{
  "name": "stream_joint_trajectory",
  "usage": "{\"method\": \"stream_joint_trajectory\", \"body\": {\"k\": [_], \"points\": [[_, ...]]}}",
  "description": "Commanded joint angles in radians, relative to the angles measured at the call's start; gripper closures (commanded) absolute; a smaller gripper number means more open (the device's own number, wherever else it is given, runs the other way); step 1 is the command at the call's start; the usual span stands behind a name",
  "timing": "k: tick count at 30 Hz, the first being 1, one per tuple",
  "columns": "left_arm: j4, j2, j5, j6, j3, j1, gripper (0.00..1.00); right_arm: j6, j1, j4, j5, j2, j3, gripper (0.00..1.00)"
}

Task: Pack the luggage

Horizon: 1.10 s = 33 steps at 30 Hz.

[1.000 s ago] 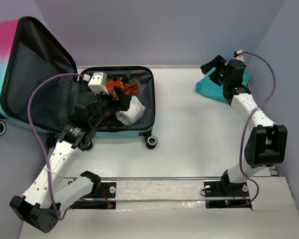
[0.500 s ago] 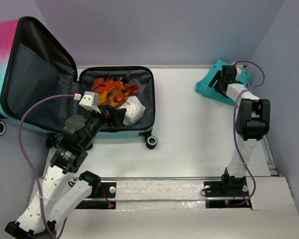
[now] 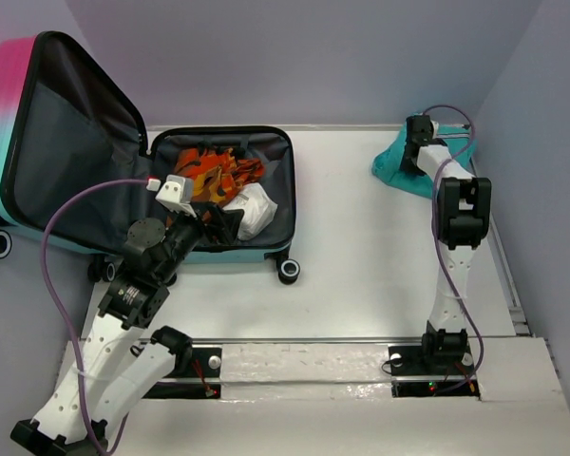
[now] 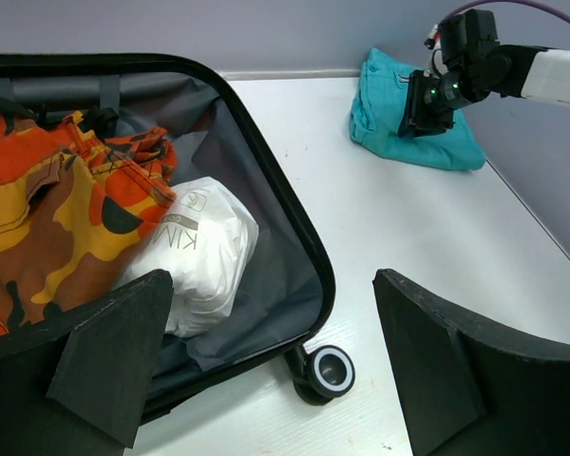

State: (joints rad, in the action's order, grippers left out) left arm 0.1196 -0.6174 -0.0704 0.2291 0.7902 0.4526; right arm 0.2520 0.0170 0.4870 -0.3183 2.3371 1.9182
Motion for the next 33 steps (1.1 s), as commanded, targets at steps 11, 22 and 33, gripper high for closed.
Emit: {"method": "stream_joint_trajectory", "body": {"k": [11,22,33], "points": [[-0.074,-0.090,-0.204,0.093,0.098,0.027,0.01,0.052,-0.196,-0.042,0.214,-0.388,-0.569,0.72],[-0.142,-0.427,0.018,0.185,0.187,0.371,0.01,0.159,-0.138,-0.206,0.433,-0.955,-0.950,0.24],[-0.161,-1.029,0.149,0.177,0.559,0.439,0.02,0.375,0.196,-0.418,0.469,-1.285,-1.337,0.03]]}}
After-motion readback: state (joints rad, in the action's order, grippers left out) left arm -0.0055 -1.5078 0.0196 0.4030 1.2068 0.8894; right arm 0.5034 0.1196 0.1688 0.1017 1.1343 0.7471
